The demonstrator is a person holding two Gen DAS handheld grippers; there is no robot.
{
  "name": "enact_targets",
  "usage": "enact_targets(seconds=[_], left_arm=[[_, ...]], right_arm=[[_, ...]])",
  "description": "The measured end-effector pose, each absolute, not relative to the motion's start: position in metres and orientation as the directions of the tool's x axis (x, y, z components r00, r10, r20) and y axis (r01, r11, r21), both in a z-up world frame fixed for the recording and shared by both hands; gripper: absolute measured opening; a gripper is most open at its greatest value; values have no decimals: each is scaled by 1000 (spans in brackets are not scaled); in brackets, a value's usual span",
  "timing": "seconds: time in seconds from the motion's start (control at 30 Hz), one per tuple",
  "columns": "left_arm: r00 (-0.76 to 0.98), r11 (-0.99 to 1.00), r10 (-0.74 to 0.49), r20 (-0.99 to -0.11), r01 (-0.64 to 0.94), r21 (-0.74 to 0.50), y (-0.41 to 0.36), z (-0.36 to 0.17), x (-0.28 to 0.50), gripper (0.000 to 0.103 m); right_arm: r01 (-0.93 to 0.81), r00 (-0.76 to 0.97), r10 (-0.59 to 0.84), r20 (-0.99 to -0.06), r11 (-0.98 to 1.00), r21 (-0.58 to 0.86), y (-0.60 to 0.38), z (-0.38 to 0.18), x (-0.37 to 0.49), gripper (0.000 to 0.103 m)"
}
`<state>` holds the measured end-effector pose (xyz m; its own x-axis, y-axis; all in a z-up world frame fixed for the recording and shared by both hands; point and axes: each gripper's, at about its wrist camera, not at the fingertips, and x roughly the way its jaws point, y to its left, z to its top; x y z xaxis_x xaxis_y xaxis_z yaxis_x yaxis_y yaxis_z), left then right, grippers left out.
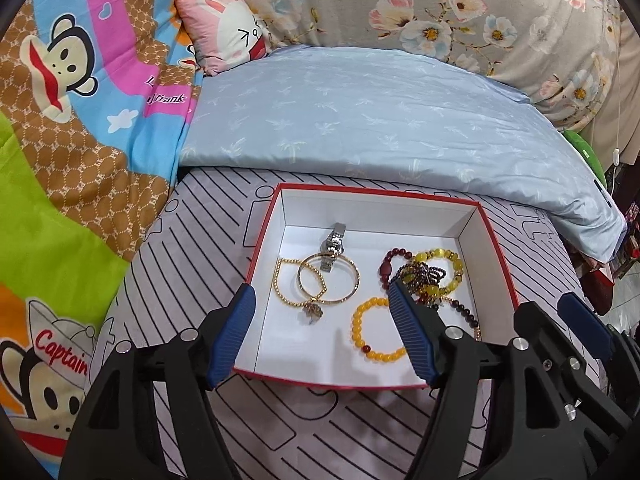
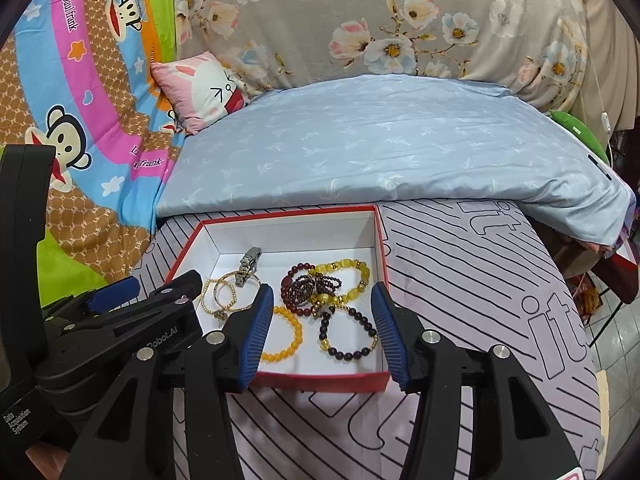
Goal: Organize jewelry
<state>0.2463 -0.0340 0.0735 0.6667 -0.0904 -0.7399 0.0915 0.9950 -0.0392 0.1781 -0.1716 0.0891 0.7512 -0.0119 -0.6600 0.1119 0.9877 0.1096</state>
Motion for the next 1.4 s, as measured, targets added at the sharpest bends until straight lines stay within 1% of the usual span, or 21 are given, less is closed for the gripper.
enact_targets(seconds=[0.07,0.17,0.27,0.33,0.37,0.4,0.43,0.67,0.73,0.83,1.4], left_arm=[[665,995,-85,-742,89,-35,-34,73,242,66],[666,997,-63,-743,70,-22,-31,72,235,74],[673,998,-51,-738,54,-20,-28,72,229,79],[677,999,-41,-735,39,-20,-25,73,226,87],[680,999,-37,-732,32,-21,-24,73,224,89],[682,999,-34,-730,26,-22,-23,73,223,91],[683,999,-35,-729,26,-24,-22,74,221,91],[688,1000,-10,-726,27,12,-21,74,208,91],[688,1000,-10,-726,23,8,-20,73,204,91],[687,1000,-9,-727,13,0,-18,72,198,91],[677,1000,8,-736,12,22,-19,61,175,91]], right_arm=[[119,752,-24,-658,988,101,-172,89,173,54],[123,751,-26,-660,987,101,-172,88,167,55],[134,751,-37,-659,986,98,-174,88,161,62],[145,754,-49,-655,985,94,-176,88,156,68],[151,756,-54,-652,984,94,-177,88,154,70],[157,758,-59,-650,983,93,-177,89,152,74],[162,760,-64,-647,982,93,-178,89,150,76],[167,758,-74,-648,982,83,-176,88,139,77],[173,758,-84,-647,982,76,-176,88,135,80],[177,760,-84,-644,981,81,-176,88,129,82],[200,751,-78,-655,973,113,-177,78,104,83]])
